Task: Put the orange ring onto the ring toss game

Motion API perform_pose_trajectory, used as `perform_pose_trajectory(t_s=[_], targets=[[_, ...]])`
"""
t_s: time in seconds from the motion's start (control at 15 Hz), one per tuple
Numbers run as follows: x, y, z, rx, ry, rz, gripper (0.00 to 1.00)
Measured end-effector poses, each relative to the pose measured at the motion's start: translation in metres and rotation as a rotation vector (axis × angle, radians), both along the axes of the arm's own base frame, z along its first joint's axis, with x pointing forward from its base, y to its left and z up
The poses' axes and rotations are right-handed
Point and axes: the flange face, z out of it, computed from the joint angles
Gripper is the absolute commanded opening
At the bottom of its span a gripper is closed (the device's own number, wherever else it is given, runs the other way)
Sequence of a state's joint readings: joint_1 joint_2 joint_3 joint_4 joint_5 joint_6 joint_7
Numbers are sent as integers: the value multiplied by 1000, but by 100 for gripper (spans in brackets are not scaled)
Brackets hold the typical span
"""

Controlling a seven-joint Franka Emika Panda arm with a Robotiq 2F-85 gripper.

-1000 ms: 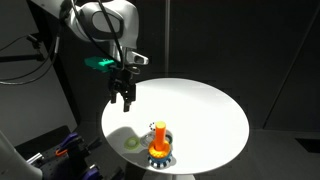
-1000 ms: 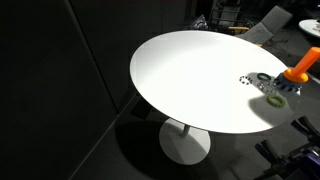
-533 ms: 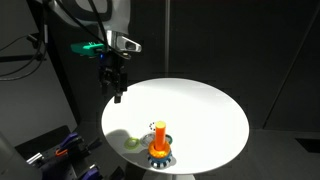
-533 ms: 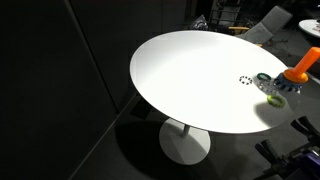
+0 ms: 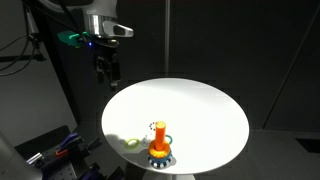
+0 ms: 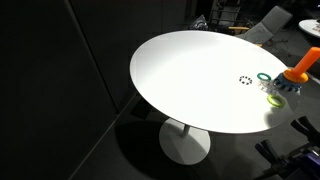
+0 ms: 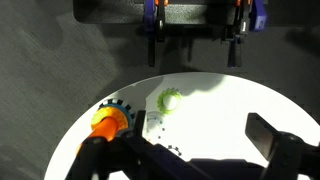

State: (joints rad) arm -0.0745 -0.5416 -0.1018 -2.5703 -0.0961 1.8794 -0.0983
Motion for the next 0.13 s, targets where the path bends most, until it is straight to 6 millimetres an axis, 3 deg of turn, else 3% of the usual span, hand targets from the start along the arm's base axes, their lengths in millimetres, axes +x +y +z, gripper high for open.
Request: perform_pose_trajectory(t_s=[0.13], targets=[[-1, 0, 2, 0, -6, 0, 100]])
